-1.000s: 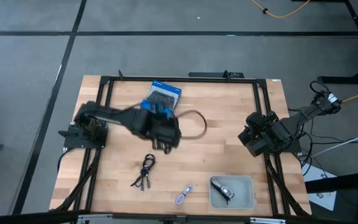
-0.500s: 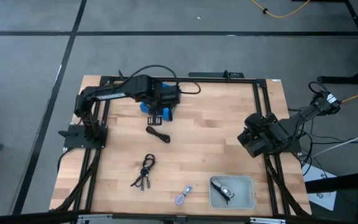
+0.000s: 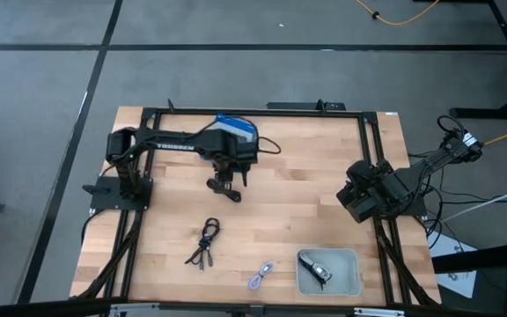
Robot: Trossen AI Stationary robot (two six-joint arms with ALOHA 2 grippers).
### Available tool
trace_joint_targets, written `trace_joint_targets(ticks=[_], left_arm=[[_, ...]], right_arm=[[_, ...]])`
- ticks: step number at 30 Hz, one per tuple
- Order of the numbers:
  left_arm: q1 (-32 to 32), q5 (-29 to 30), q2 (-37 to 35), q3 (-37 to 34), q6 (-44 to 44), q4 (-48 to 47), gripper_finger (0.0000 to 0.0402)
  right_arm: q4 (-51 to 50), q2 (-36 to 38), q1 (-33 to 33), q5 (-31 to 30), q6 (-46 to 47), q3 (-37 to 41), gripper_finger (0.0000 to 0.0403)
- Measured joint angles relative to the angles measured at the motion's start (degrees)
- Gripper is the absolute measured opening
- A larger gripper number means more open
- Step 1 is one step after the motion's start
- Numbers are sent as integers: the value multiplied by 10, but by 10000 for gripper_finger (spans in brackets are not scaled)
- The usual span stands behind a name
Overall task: Pick and place USB-C Cables
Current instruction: Put the top black charger cable into the white bin
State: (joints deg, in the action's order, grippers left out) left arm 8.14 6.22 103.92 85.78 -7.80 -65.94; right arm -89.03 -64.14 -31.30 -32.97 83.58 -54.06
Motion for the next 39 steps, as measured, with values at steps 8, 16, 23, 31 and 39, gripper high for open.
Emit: trace_joint_targets(ticks=[8,16,23,31,39], left_arm=[[-4,-26,-6,-60,45,37,124],[-29,-30,-6,-109,58,122,115],[-51,-28,-6,-121,78,123,114],[-65,-27,-6,-122,79,132,114],[-65,-8,-6,-122,88,132,114]], right_arm=[[0,0,0,1,0,0,228],[0,0,0,1,0,0,228],[0,0,0,1,0,0,228],[0,0,0,1,0,0,228],[0,0,0,1,0,0,228]])
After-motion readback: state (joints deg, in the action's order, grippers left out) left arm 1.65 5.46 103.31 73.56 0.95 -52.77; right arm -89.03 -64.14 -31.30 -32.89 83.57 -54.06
